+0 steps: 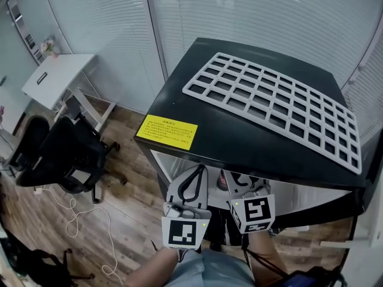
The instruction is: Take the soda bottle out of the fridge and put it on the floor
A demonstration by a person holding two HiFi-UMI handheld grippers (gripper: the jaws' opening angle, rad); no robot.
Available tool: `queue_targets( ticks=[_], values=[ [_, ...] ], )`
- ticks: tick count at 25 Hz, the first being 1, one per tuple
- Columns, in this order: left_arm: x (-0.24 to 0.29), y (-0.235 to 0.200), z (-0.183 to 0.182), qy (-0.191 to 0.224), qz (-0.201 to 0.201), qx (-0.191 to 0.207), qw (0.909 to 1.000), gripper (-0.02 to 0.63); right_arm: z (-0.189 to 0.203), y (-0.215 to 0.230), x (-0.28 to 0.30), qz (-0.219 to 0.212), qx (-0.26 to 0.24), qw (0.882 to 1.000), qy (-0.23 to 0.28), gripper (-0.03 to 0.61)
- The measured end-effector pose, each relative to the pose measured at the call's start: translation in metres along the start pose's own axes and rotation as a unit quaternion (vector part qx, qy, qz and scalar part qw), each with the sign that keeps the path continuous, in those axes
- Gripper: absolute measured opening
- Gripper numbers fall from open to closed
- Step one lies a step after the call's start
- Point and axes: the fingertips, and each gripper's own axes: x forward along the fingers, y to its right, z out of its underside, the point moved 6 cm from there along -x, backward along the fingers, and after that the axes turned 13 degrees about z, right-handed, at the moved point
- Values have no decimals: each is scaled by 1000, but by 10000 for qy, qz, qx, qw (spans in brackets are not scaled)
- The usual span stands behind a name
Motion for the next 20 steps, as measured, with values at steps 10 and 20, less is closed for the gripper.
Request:
queue_targets(
  ticks=[10, 20],
  values=[
    [5, -5, 4, -14, 43, 74, 10000, 17, 5, -8, 16, -165, -90, 9997, -128, 199],
    [4, -5, 1, 43, -27, 69, 10000, 17, 0, -11, 17, -247, -185, 9994, -149, 143]
  ],
)
